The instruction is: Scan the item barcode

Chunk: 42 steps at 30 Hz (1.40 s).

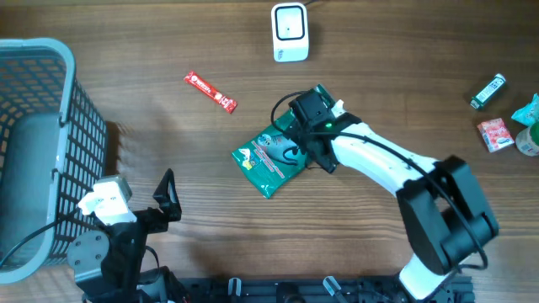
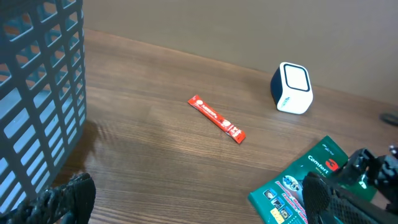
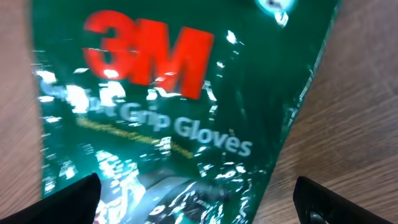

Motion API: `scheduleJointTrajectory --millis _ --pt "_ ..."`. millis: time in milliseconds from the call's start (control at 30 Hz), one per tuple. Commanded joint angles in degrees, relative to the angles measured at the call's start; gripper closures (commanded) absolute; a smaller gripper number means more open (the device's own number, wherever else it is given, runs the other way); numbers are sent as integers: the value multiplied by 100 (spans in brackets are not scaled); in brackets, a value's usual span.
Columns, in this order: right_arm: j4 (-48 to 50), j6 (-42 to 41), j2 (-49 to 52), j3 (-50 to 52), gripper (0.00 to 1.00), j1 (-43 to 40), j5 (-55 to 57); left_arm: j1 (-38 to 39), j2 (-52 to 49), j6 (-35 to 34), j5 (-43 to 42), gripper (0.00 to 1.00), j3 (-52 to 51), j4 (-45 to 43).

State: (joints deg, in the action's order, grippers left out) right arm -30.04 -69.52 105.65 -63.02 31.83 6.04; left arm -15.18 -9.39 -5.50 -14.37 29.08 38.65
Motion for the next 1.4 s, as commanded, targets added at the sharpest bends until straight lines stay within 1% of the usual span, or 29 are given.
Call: scheduleJointTrajectory --millis 0,67,100,200,233,267,300,333,367,400,467,500,600,633,667,700,767,833,867,900,1067,1167,1200,1267,1300,1333,1367 --pt "-111 -310 114 -177 1 17 -94 -37 26 -61 33 0 -4 -17" --pt "-179 -304 144 -238 1 17 -96 -37 26 -59 31 0 -4 -17" --pt "-190 -267 317 -238 1 17 -195 -37 26 -59 31 0 -4 -17" --pt "4 -190 1078 -264 0 17 -815 -37 26 -61 31 0 -4 -17" --pt "-17 44 1351 -358 1 11 -1034 -37 26 -59 31 0 -4 -17" --pt "-66 431 1543 -496 14 -24 -1215 -37 26 -61 31 0 -4 -17" --pt "-184 566 1572 -566 45 -55 -1198 -37 26 -59 31 0 -4 -15" --pt "-400 595 1565 -627 74 -81 -1097 -37 26 -59 31 0 -4 -17" --pt "-793 658 1565 -756 95 -109 -914 -37 26 -59 33 0 -4 -15" --pt "-1058 704 1565 -844 95 -131 -793 -37 26 -59 33 0 -4 -17" --pt "-1517 1119 1563 -1139 95 -175 -640 -37 26 -59 31 0 -4 -15" --pt "-1829 1394 1521 -1467 96 -221 -599 -37 26 -59 31 0 -4 -17" --pt "-3099 1373 883 -2094 96 -289 -494 -37 26 -59 31 0 -4 -15" --pt "-3512 1373 511 -2247 96 -289 -256 -37 26 -61 31 0 -4 -17" --pt "-3698 1375 214 -2315 96 -289 -33 -37 26 -59 31 0 -4 -17" --pt "-3987 1381 -297 -2334 96 -289 380 -37 26 -61 31 0 -4 -17" --pt "-4439 1392 -831 -2334 95 -289 1209 -37 26 -59 31 0 -4 -17" --pt "-5101 1386 -1134 -2334 95 -289 2140 -37 26 -59 31 0 -4 -17" --pt "-5386 1456 -1180 -2334 95 -289 2459 -37 26 -61 31 0 -4 -17" --pt "-5560 1600 -1178 -2334 95 -289 2498 -37 26 -61 31 0 -4 -17" --pt "-5578 1598 -1126 -2334 95 -286 2361 -37 26 -59 31 0 -4 -15" --pt "-5571 1976 -1045 -2334 95 -282 2387 -37 26 -59 31 0 -4 -15" --pt "-5672 1956 -1008 -2334 95 -282 2516 -37 26 -59 31 0 -4 -17" --pt "-6085 1392 -994 -2334 95 -282 3047 -37 26 -59 33 0 -4 -17" --pt "-6131 1252 -994 -2332 95 -282 3353 -37 26 -59 31 0 -4 -17" --pt "-5888 1318 -981 -2332 95 -280 3617 -37 26 -59 31 0 -4 -17" --pt "-5390 1624 -981 -2332 95 -278 3244 -37 26 -61 31 0 -4 -17"
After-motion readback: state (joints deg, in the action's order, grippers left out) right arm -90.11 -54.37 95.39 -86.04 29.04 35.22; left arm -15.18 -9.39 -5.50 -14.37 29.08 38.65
